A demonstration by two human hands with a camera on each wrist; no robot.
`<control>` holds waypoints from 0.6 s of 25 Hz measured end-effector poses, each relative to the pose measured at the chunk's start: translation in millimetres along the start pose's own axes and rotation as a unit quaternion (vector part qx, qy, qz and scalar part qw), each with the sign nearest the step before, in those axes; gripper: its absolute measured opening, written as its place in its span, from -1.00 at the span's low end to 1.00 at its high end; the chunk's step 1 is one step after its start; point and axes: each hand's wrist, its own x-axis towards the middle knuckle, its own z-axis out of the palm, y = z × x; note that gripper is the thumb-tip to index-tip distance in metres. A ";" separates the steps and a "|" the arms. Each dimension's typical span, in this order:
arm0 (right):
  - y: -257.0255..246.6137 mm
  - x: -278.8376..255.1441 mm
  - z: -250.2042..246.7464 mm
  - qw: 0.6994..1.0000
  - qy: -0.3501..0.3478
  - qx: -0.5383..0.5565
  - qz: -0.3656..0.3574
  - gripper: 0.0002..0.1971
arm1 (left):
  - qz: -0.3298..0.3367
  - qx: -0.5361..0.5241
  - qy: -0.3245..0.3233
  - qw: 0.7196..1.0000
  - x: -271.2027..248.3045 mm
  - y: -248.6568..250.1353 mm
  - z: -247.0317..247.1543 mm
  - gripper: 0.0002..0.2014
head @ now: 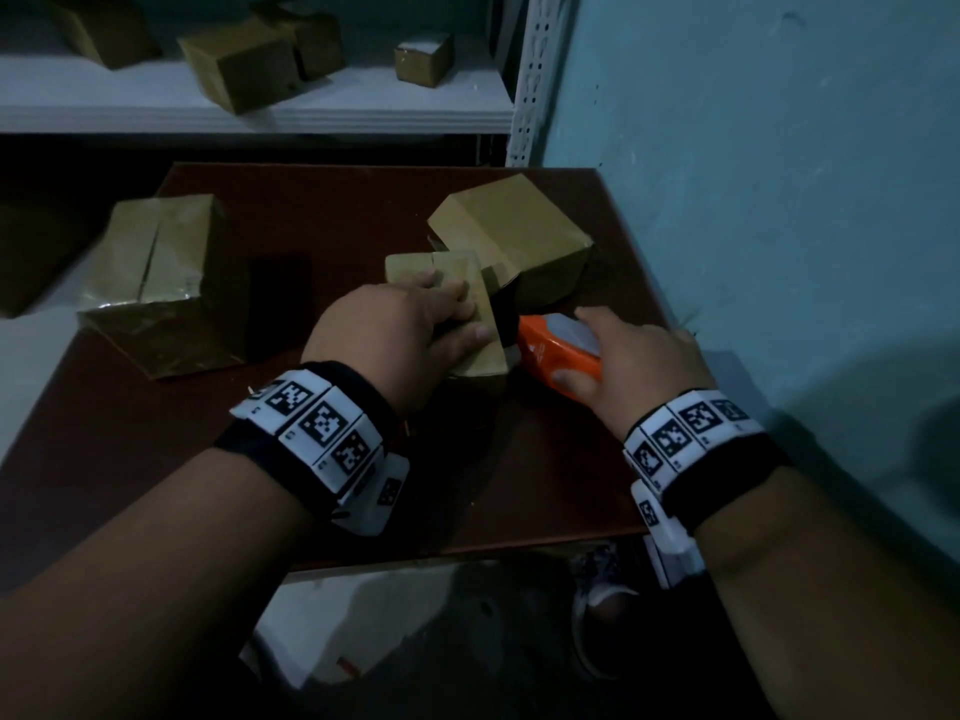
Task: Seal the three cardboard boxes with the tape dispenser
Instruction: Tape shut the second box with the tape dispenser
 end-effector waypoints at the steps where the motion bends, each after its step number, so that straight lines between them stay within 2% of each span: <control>1: -2.2 -2.1 0.4 1.000 -0.014 -0.020 0.001 -0.26 | 0.004 0.001 0.005 1.000 -0.6 0.1 0.6 -0.57; 2: -3.3 -3.5 -0.1 0.999 -0.017 -0.046 0.007 -0.28 | 0.006 -0.001 0.010 1.000 -1.6 0.3 0.5 -0.56; 4: -3.2 -4.8 -6.3 0.998 0.031 -0.054 0.011 -0.41 | -0.004 -0.008 0.000 1.000 -3.9 1.0 -3.5 -0.41; 5: -3.2 -7.2 -10.7 0.997 0.073 -0.007 -0.002 -0.49 | -0.005 -0.001 -0.019 1.000 -5.6 0.9 -5.8 -0.25; 7: -1.1 -12.0 -13.6 0.975 0.128 0.176 -0.043 -0.61 | 0.003 0.036 -0.071 0.997 -8.8 3.5 -10.6 0.07; 8: -2.8 -14.4 -13.5 0.956 0.119 0.263 -0.055 -0.63 | 0.002 0.053 -0.087 0.995 -9.9 5.2 -11.0 0.14; 10: -12.5 -20.0 -8.2 0.925 0.054 0.369 -0.065 -0.63 | -0.006 0.063 -0.081 0.995 -10.2 5.7 -8.4 0.12; 12: -23.1 -23.9 3.7 0.904 -0.013 0.421 -0.071 -0.68 | -0.009 0.061 -0.063 0.996 -11.8 7.1 -5.4 0.09; 15: -30.5 -22.2 19.6 0.882 -0.028 0.462 -0.090 -0.74 | -0.007 0.057 -0.039 0.998 -13.0 6.0 -2.1 0.07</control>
